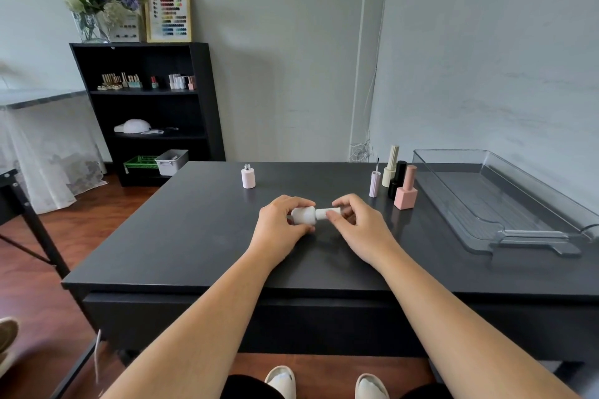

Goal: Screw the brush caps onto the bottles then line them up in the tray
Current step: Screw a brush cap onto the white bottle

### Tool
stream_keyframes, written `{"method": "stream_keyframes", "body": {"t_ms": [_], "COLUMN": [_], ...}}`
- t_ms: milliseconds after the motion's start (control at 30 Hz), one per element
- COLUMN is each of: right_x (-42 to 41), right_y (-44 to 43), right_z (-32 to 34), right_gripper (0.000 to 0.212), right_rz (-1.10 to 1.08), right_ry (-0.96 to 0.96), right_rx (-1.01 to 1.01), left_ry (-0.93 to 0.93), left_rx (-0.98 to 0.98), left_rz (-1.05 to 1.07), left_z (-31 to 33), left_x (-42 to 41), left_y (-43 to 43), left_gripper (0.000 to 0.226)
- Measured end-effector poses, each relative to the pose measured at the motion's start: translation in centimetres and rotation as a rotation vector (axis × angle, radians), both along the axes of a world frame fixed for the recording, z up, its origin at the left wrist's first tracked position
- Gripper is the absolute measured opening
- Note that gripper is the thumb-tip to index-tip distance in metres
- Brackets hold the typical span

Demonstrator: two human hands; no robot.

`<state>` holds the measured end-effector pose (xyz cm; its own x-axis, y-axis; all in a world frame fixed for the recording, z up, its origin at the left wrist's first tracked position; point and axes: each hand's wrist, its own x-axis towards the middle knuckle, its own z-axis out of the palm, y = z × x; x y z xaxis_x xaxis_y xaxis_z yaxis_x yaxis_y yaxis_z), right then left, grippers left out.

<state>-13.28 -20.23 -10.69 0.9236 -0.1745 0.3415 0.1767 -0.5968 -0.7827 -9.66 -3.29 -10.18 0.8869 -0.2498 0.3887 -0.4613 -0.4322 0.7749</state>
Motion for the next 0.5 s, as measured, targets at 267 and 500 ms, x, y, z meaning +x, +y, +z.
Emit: {"method": "stream_keyframes", "body": {"t_ms": [267,500], "right_x": [0.22,-0.19], "right_y": [-0.03,-0.15], "right_z": [-0.10,-0.16], "right_gripper": [0.038,0.011], "right_rz": [-0.056,0.073], "right_ry": [0.025,-0.096], "right_rx": [-0.108,-0.050], "left_ry": [0.052,0.057], "left_rx": [-0.027,-0.029], "left_rz": [0.002,0.006], "left_z": [0.02,-0.15], "left_x": [0.00,0.11], "left_y": [0.13,0.15], "left_gripper": [0.040,0.040]}}
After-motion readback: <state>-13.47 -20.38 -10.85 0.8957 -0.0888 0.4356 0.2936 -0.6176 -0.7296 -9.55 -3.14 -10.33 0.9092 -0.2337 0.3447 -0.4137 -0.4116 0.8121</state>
